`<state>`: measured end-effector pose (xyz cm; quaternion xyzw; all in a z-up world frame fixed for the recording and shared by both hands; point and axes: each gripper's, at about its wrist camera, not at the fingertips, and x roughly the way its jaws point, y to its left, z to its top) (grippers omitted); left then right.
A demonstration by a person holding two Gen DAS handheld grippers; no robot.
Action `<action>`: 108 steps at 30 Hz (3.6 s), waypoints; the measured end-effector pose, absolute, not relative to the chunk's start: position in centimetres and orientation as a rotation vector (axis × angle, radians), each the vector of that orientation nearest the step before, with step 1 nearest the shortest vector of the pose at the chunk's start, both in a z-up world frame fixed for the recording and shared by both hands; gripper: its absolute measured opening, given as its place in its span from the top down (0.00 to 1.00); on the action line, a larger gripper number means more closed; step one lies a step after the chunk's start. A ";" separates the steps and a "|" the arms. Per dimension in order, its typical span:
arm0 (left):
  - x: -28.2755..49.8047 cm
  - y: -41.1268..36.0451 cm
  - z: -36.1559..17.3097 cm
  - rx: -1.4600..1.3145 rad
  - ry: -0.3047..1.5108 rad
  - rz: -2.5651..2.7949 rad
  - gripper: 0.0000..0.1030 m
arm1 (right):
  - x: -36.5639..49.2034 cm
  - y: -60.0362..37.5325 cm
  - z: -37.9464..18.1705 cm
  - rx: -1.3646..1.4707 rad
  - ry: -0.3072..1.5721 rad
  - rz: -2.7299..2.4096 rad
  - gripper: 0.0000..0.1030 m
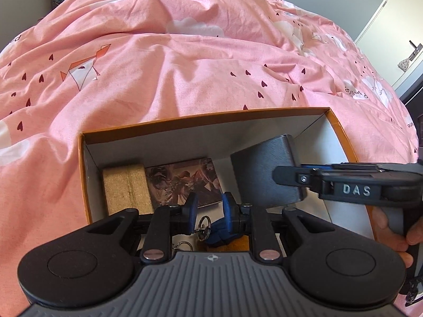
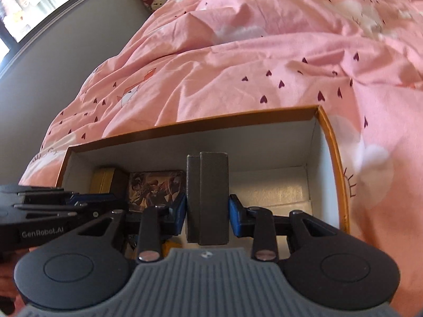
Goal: Organize objects
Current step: 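Open the left tool to release the white box while the right tool lowers the grey box, then open the right tool and withdraw both tools from the orange box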
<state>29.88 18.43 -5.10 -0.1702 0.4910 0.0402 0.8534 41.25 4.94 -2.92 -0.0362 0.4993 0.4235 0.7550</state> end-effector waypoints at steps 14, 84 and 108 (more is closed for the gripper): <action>30.5 18.6 -6.3 -0.365 1.063 0.090 0.78 | 43.6 6.0 -5.5 0.038 1.207 0.928 0.63; 20.4 12.7 0.7 -0.236 0.925 0.023 0.78 | 33.7 0.1 2.5 -0.545 0.711 1.206 0.55; 9.5 10.3 -7.0 -0.141 1.117 0.247 0.74 | 15.2 -1.3 -5.6 -0.522 0.795 1.230 0.59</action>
